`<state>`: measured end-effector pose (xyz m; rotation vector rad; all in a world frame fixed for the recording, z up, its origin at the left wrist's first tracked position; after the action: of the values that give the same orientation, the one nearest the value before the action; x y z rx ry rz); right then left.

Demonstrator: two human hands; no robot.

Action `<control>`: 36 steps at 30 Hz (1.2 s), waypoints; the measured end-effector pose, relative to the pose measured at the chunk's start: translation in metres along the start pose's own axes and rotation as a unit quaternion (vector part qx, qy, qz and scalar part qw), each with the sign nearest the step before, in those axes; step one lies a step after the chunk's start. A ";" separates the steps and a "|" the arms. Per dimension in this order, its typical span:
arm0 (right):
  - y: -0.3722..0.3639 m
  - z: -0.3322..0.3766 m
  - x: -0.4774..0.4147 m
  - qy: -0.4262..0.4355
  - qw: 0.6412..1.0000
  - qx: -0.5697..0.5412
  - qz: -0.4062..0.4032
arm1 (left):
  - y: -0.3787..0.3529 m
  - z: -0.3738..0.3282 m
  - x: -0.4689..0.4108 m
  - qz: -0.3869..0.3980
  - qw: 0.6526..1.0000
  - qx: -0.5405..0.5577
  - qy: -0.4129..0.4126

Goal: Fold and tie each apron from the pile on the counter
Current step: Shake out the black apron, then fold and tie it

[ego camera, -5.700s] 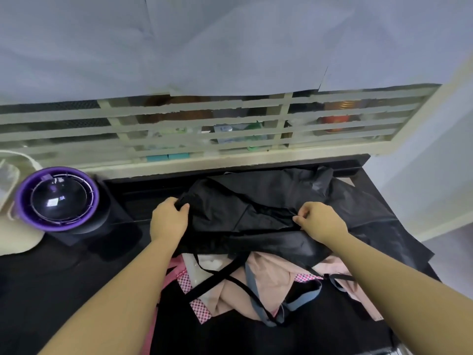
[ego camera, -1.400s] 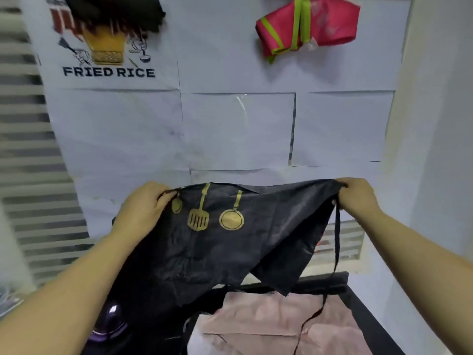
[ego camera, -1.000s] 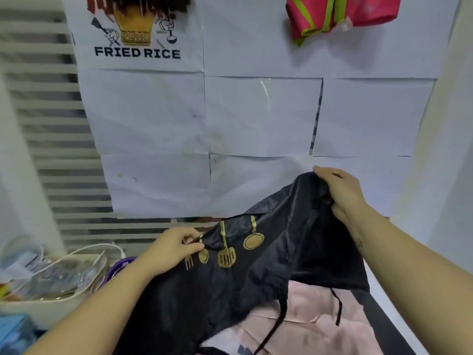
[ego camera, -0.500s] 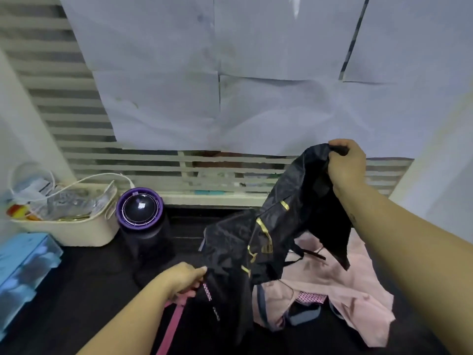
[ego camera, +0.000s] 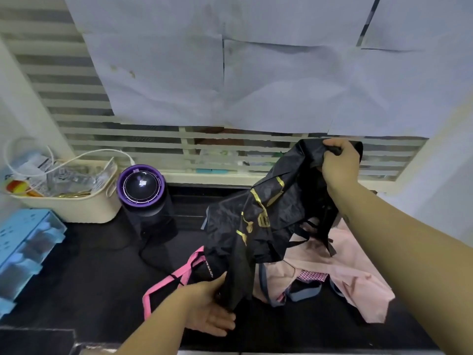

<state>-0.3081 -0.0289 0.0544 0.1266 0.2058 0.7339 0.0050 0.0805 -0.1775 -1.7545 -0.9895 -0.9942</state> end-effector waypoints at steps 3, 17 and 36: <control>0.003 -0.002 0.001 -0.010 1.000 0.000 -0.001 | -0.019 -0.003 0.000 -0.005 0.957 0.281 -0.064; 0.090 0.074 -0.023 0.042 0.975 -0.090 -0.196 | 0.037 -0.196 0.149 -0.130 0.805 0.246 -0.524; 0.131 0.119 -0.040 0.105 0.975 0.041 -0.190 | 0.047 -0.301 0.322 -0.187 0.648 0.227 -0.702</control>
<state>-0.3955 0.0354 0.2002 0.0840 0.4484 0.3561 0.1001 -0.1440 0.1931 -1.6812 -2.3344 0.7295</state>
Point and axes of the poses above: each hand's wrist, its own x-axis away from the middle knuckle, its own y-axis out of the back of the hand, z = x × y, the point moved 7 cm from there along -x, towards the middle knuckle, and after that the axes turned 5 degrees about x, right-handed, at the moved point
